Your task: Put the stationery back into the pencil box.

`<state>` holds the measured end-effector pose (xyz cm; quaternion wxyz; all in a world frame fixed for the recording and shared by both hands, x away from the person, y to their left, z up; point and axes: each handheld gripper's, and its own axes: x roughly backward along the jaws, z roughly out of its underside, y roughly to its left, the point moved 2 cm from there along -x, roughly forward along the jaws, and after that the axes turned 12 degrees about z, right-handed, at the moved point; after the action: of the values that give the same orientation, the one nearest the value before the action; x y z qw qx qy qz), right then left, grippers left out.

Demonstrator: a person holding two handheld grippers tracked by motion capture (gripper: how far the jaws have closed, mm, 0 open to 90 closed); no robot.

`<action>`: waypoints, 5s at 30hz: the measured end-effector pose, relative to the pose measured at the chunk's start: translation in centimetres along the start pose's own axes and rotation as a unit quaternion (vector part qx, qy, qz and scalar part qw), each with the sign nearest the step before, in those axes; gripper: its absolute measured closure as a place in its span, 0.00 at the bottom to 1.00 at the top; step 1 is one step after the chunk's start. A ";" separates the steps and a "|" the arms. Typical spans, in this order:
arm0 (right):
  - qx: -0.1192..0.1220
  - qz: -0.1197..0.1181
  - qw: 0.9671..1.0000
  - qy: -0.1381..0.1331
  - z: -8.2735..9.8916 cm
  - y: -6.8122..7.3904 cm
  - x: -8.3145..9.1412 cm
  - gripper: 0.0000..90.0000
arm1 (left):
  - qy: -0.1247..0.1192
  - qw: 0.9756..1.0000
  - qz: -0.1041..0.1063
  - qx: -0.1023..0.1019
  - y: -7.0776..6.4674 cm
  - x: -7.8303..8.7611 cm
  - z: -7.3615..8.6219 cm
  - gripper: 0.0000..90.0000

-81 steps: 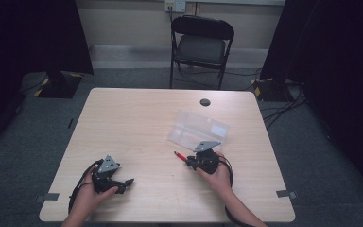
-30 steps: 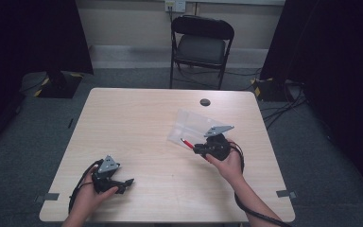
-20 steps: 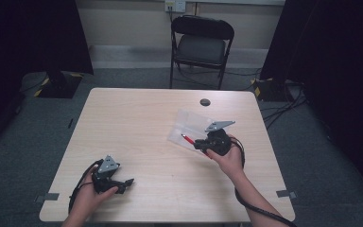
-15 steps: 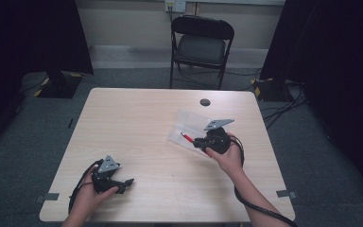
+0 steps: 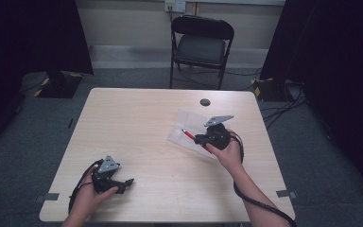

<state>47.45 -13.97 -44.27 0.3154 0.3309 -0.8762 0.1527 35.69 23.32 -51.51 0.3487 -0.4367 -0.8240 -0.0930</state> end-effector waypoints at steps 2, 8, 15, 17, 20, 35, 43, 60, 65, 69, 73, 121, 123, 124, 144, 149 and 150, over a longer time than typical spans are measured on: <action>-0.001 0.005 1.000 -0.001 0.0 -0.3 0.0 0.89 | 0.000 1.000 0.000 0.000 0.0 0.0 0.0 0.17; -0.013 0.011 1.000 -0.001 0.3 -1.0 -0.2 0.89 | 0.000 1.000 0.000 0.000 0.0 0.0 0.0 0.17; -0.025 0.021 0.999 0.003 0.7 -1.8 -0.4 0.89 | 0.000 1.000 0.000 0.000 0.0 0.0 0.0 0.17; -0.025 0.021 0.999 0.002 0.8 -2.0 -0.5 0.89 | 0.000 1.000 0.000 0.000 0.0 0.0 0.0 0.17; -0.025 0.023 0.999 0.005 1.0 -2.1 -0.6 0.89 | 0.000 1.000 0.000 0.000 0.0 0.0 0.0 0.17; -0.016 0.025 0.999 0.011 1.2 -2.2 -1.3 0.89 | 0.000 1.000 0.000 0.000 0.0 0.0 0.0 0.17; -0.014 0.022 1.000 0.013 1.4 -2.4 -2.0 0.89 | 0.000 1.000 0.000 0.000 0.0 0.0 0.0 0.17; 0.004 0.024 1.000 0.019 1.7 -2.3 -2.7 0.89 | 0.000 1.000 0.000 0.000 0.0 0.0 0.0 0.17; 0.002 0.022 1.000 0.019 1.9 -2.4 -3.0 0.89 | 0.000 1.000 0.000 0.000 0.0 0.0 0.0 0.17; 0.005 0.023 0.999 0.024 2.0 -2.3 -3.1 0.89 | 0.000 1.000 0.000 0.000 0.0 0.0 0.0 0.17; 0.007 0.027 0.999 0.024 2.1 -2.3 -3.2 0.89 | 0.000 1.000 0.000 0.000 0.0 0.0 0.0 0.17; -0.002 0.023 1.000 0.019 3.2 -2.4 -3.7 0.76 | 0.000 1.000 0.000 0.000 0.0 0.0 0.0 0.17; -0.006 0.020 1.000 0.014 3.2 -2.4 -3.5 0.71 | 0.000 1.000 0.000 0.000 0.0 0.0 0.0 0.17; -0.008 0.020 1.000 0.014 3.2 -2.5 -3.4 0.68 | 0.000 1.000 0.000 0.000 0.0 0.0 0.0 0.17; -0.005 -0.011 0.999 -0.034 2.7 -1.4 -1.9 0.33 | 0.002 1.000 0.001 -0.002 0.0 0.0 0.0 0.16; -0.008 -0.025 0.999 -0.025 2.7 -0.9 -1.9 0.28 | 0.002 1.000 0.001 -0.002 0.0 0.0 0.0 0.16; -0.006 -0.026 0.999 -0.023 2.7 -0.8 -1.9 0.27 | 0.002 1.000 0.001 -0.002 0.0 0.0 0.0 0.16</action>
<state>47.93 -14.94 -47.47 0.3010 0.3546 -0.8754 0.1313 35.76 23.29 -51.52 0.3496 -0.4382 -0.8227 -0.0948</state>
